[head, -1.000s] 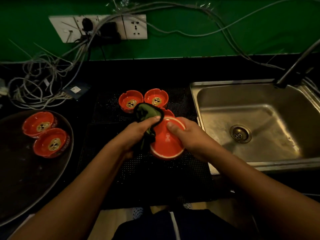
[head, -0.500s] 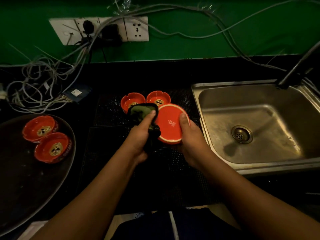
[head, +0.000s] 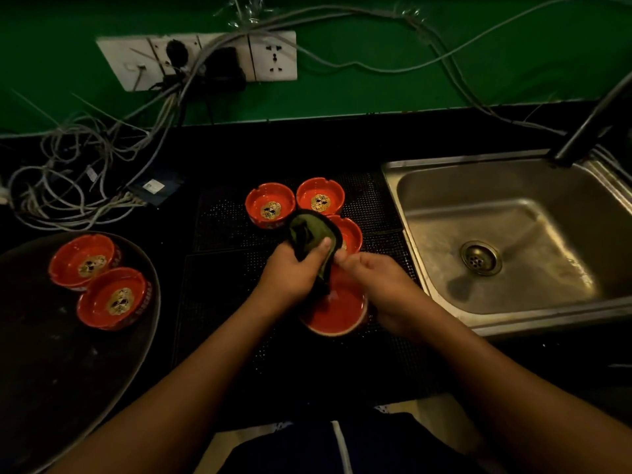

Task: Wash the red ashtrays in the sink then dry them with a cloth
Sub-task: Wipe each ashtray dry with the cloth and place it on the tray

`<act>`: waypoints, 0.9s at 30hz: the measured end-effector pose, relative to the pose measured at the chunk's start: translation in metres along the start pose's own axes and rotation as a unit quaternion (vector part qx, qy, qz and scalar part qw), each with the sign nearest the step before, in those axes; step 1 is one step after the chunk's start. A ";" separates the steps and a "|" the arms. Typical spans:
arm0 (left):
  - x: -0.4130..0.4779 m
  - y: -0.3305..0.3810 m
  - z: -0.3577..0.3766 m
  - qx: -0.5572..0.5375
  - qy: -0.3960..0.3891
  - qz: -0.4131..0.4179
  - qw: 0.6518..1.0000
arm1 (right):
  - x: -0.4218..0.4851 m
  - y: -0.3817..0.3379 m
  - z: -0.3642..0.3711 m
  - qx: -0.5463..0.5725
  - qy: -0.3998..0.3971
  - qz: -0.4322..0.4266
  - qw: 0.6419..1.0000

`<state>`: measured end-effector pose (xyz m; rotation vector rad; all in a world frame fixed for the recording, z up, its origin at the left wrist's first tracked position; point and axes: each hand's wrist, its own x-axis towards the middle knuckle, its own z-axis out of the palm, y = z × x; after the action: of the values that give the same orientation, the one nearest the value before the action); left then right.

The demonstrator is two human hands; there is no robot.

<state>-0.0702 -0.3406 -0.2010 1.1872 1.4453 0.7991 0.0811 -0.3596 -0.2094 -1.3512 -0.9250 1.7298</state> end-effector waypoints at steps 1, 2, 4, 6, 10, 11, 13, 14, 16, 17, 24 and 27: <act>0.000 -0.003 -0.001 0.000 0.017 0.011 1.000 | -0.001 0.001 0.004 0.072 0.008 0.044 0.996; 0.000 -0.005 -0.001 0.007 0.029 0.021 0.999 | -0.001 0.003 0.009 0.120 0.016 0.078 0.990; 0.000 -0.007 -0.004 0.075 0.048 0.057 0.994 | -0.001 0.006 0.019 0.166 0.030 0.112 0.979; -0.002 -0.011 -0.004 0.178 0.035 0.114 0.977 | -0.001 0.007 0.029 0.194 0.053 0.111 0.973; -0.017 -0.029 -0.004 0.235 -0.034 0.237 0.942 | 0.001 0.004 0.047 0.247 0.086 0.071 0.962; -0.021 -0.034 -0.006 0.232 -0.044 0.268 0.934 | 0.001 0.004 0.048 0.262 0.091 0.071 0.958; -0.025 -0.045 -0.014 0.248 -0.060 0.324 0.911 | 0.003 0.005 0.051 0.306 0.104 0.081 0.943; -0.024 -0.052 -0.018 0.257 -0.060 0.343 0.902 | 0.005 0.006 0.053 0.325 0.114 0.088 0.935; -0.021 -0.065 -0.028 0.266 -0.047 0.344 0.899 | 0.009 0.009 0.059 0.353 0.139 0.088 0.921; -0.019 -0.070 -0.032 0.256 -0.034 0.330 0.908 | 0.011 0.011 0.061 0.359 0.155 0.078 0.917; -0.023 -0.053 -0.044 -0.008 -0.022 0.056 0.998 | -0.002 0.028 0.087 0.208 0.119 0.032 0.970; -0.022 -0.046 -0.043 -0.049 0.000 0.023 0.999 | -0.001 0.028 0.099 0.135 0.095 -0.015 0.986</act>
<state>-0.1245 -0.3692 -0.2273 1.1483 1.3673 0.8907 -0.0190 -0.3832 -0.2154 -1.2878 -0.5776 1.6060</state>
